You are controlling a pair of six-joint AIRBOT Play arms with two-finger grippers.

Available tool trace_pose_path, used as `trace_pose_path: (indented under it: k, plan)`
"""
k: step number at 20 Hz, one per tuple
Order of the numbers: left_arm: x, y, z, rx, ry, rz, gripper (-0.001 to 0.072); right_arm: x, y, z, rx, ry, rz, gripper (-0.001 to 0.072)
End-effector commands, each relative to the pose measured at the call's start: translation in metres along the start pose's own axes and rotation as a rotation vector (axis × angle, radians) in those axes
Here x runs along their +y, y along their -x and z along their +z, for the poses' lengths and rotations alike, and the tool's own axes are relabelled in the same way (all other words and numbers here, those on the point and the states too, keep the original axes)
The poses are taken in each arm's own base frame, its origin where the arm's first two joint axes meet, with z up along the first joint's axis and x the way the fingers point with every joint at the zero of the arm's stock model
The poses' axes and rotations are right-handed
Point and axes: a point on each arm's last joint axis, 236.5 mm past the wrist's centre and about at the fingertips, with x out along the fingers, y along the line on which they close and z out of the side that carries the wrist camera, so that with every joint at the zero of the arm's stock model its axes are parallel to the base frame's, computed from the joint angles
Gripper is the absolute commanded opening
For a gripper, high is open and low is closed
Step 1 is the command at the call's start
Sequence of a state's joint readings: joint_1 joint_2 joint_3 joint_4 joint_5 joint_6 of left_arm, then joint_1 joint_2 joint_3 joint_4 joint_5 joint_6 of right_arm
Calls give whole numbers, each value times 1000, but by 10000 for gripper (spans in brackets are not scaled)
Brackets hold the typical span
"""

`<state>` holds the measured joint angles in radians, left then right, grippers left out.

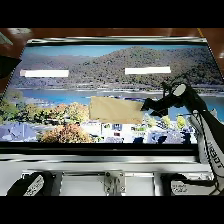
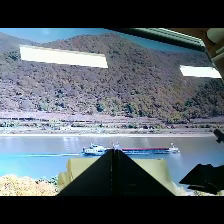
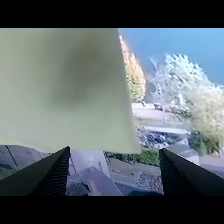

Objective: Fold the shirts.

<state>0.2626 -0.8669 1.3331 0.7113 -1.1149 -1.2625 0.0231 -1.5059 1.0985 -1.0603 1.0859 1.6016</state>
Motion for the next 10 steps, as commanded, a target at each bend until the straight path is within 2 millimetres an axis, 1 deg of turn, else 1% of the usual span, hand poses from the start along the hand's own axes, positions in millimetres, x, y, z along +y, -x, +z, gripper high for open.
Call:
trace_pose_path:
  k: [1, 3, 4, 5, 6, 7, 8, 9, 10]
  plan:
    - [-3, 0, -4, 17, 6, -8, 37, 16, -39, 5, 7, -60, 115, 681]
    - [-6, -2, -6, 25, 2, -19, 37, 31, -55, 9, 7, -82, 189, 681]
    - [-8, -3, -8, 29, 2, -23, 37, 34, -62, 10, 8, -95, 207, 680]
    - [-10, -5, -10, 34, 1, -30, 37, 37, -68, 8, 22, -114, 225, 623]
    - [-11, -7, -11, 40, 2, -34, 37, 39, -70, 8, 24, -107, 238, 389]
    - [-13, -9, -13, 47, 1, -41, 37, 41, -67, 9, 18, -88, 251, 67]
    - [-14, -10, -14, 51, 2, -46, 37, 45, -59, 14, 9, -43, 272, 58]
    - [-15, -12, -15, 55, 2, -50, 37, 51, -46, 18, 1, 33, 297, 58]
    - [-15, -13, -16, 59, 2, -54, 37, 57, -25, 24, -19, 122, 321, 57]
